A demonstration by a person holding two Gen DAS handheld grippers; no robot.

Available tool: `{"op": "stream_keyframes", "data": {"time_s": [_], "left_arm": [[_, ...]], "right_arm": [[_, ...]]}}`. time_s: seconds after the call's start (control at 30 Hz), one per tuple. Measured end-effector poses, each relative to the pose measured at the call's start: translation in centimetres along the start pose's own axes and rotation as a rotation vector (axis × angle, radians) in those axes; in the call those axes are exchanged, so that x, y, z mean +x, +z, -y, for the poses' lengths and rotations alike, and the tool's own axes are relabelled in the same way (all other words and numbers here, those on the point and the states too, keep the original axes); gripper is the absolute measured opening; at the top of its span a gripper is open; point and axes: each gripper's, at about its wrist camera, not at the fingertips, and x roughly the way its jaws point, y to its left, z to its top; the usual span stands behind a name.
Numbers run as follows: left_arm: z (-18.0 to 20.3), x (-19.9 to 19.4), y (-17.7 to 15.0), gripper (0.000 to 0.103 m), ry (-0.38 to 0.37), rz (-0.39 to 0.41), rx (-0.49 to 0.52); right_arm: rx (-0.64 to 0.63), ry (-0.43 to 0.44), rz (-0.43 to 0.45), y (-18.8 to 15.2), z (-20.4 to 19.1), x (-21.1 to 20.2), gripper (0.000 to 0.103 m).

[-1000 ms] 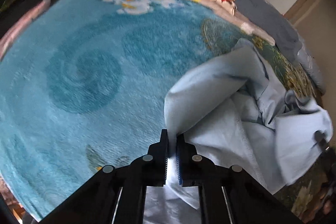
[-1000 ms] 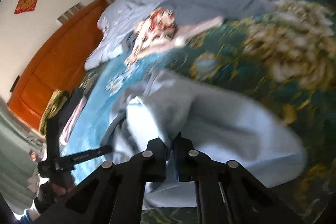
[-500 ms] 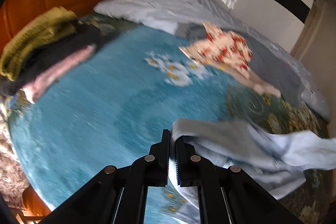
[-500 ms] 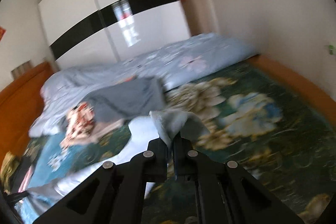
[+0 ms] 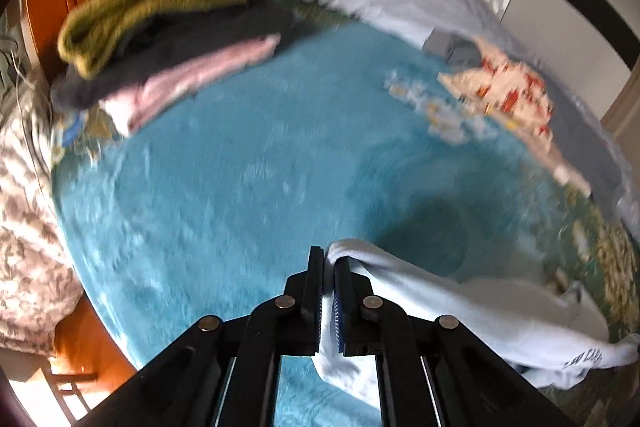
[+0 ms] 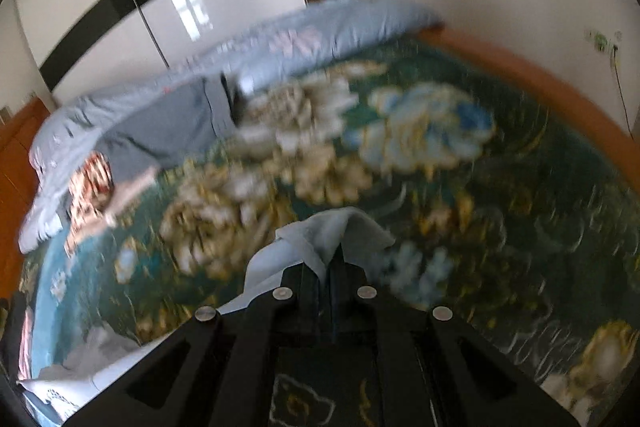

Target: Fold clothes

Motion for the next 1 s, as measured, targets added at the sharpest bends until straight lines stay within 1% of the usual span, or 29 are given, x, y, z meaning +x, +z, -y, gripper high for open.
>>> {"op": "stream_keyframes", "data": {"time_s": [0.07,0.13,0.2,0.23,0.27,0.3,0.33,0.37,0.47,0.53,0.6,0.63,0.67,0.8,0.9,0.93,1.0], "left_arm": [[-0.4,0.2,-0.5,0.005,-0.021,-0.022,-0.016],[-0.6,0.3,-0.7,0.009,-0.042,-0.034,-0.03],[-0.7,0.0,-0.8,0.009,-0.078,-0.045,-0.046],[-1.0,-0.2,-0.8,0.013,-0.089,-0.051,-0.055],[-1.2,-0.4,-0.9,0.02,-0.095,-0.056,-0.064],[-1.4,-0.6,-1.0,0.025,-0.096,-0.056,-0.071],[-1.7,-0.8,-1.0,0.032,-0.098,-0.056,-0.077],[-2.0,-1.1,-1.1,0.036,-0.099,-0.055,-0.084],[-2.8,-1.4,-1.2,0.041,-0.097,-0.057,-0.108],[-2.9,-1.6,-1.1,0.042,-0.096,-0.053,-0.119],[-2.6,-1.9,-1.0,0.044,-0.098,-0.042,-0.121],[-2.5,-2.1,-1.0,0.045,-0.104,-0.034,-0.122],[-2.4,-2.3,-1.0,0.047,-0.11,-0.026,-0.128],[-3.1,-2.5,-1.4,0.049,-0.104,-0.021,-0.157],[-3.7,-2.8,-1.5,0.05,-0.091,-0.033,-0.162],[-3.6,-3.0,-1.5,0.05,-0.095,-0.029,-0.159],[-3.5,-3.4,-1.5,0.053,-0.102,-0.024,-0.149]], "right_arm": [[0.004,-0.004,-0.037,-0.7,0.2,0.7,0.004],[0.017,0.024,-0.065,-0.9,0.6,0.8,0.004],[0.023,0.043,-0.076,-0.9,0.8,0.5,0.004],[0.023,0.04,-0.071,-0.9,0.9,0.1,0.005],[0.027,0.034,-0.066,-0.9,1.0,-0.2,0.009],[0.036,0.023,-0.062,-0.9,1.2,-0.5,0.022],[0.057,0.005,-0.058,-1.0,1.6,-0.7,0.032],[0.088,-0.009,-0.054,-1.2,2.1,-1.0,0.045],[0.163,-0.044,-0.021,-1.5,3.4,-1.7,0.046],[0.17,-0.056,0.018,-1.3,3.2,-2.6,0.046],[0.125,-0.005,0.044,-0.8,1.5,-3.1,0.046],[0.091,0.026,0.043,-0.6,0.3,-3.1,0.046],[0.044,0.066,0.023,-0.6,-1.3,-2.8,0.046],[-0.12,0.288,-0.098,-2.1,-9.1,-0.1,0.046],[-0.215,0.432,-0.224,-4.2,-15.3,3.0,0.046],[-0.254,0.472,-0.266,-5.0,-17.6,4.1,0.046],[-0.332,0.494,-0.327,-6.5,-20.9,5.9,0.046]]}}
